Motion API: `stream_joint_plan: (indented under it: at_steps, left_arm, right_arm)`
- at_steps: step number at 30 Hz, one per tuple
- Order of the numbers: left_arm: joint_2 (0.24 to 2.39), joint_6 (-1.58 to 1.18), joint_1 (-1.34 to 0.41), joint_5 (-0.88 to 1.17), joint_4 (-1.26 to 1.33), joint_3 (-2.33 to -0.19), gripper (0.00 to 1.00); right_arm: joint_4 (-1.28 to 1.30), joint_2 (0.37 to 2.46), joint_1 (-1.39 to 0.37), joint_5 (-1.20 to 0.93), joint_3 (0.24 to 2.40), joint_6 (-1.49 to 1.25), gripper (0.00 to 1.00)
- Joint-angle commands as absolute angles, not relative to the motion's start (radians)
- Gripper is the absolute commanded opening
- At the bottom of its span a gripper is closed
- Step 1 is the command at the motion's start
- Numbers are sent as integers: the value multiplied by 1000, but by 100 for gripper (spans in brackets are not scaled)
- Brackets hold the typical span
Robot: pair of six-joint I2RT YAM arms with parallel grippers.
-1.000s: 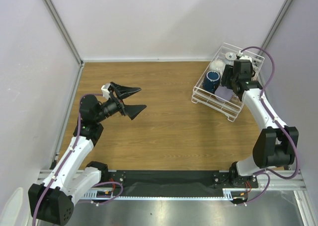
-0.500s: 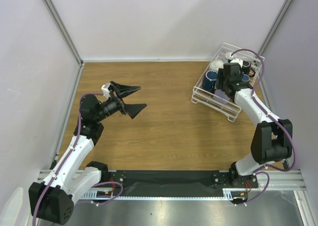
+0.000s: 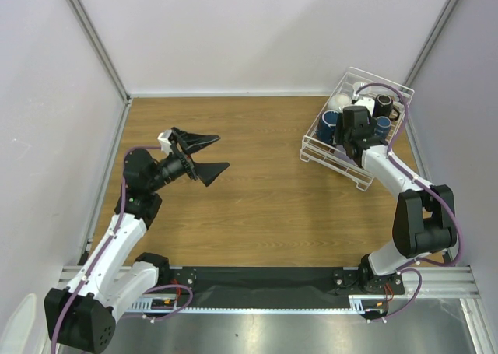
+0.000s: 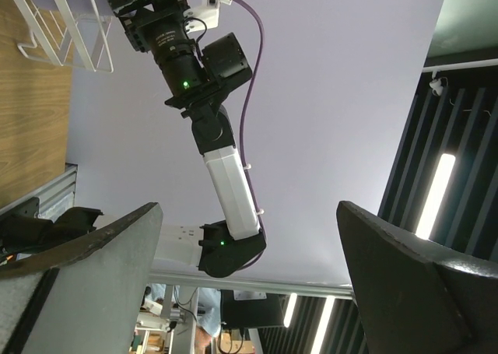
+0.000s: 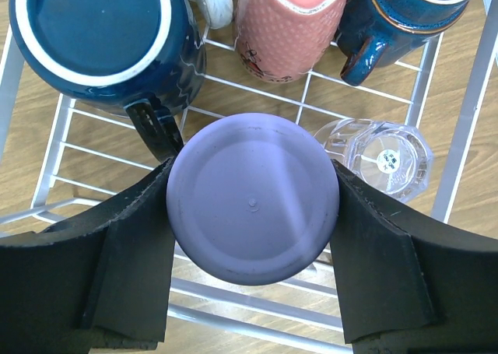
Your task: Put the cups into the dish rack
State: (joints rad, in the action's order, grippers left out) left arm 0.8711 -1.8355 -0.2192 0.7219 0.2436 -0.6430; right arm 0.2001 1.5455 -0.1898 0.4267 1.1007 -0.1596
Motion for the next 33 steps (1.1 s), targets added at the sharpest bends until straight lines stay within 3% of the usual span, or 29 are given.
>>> stream_joint_plan:
  at_steps: [1,4,9,10,22,33]
  left_arm:
    - [850,-1845,-209,736,252,-658,100]
    - [848,-1841,-209,733,247,-660,100]
    - [845,-1829,-209,732,235,-660,100]
    - [845,-1827,-209,730,229,-660,100]
    - [827,-1815,-210,715,215,-649,100]
    - [825,-1780,-210,721,190,-640,100]
  right_arm:
    - [190,1528,-193,466,1083,-163,18]
    - [207,1513,-192,460,1083,-178,34]
    - [232,1493,-189,442,1089,-187,50]
    - [232,1480,-190,439,1091,-186,59]
    - [273,1442,-187,436,1141,-167,96]
    - [411,1417,-205,459,1281,-204,100]
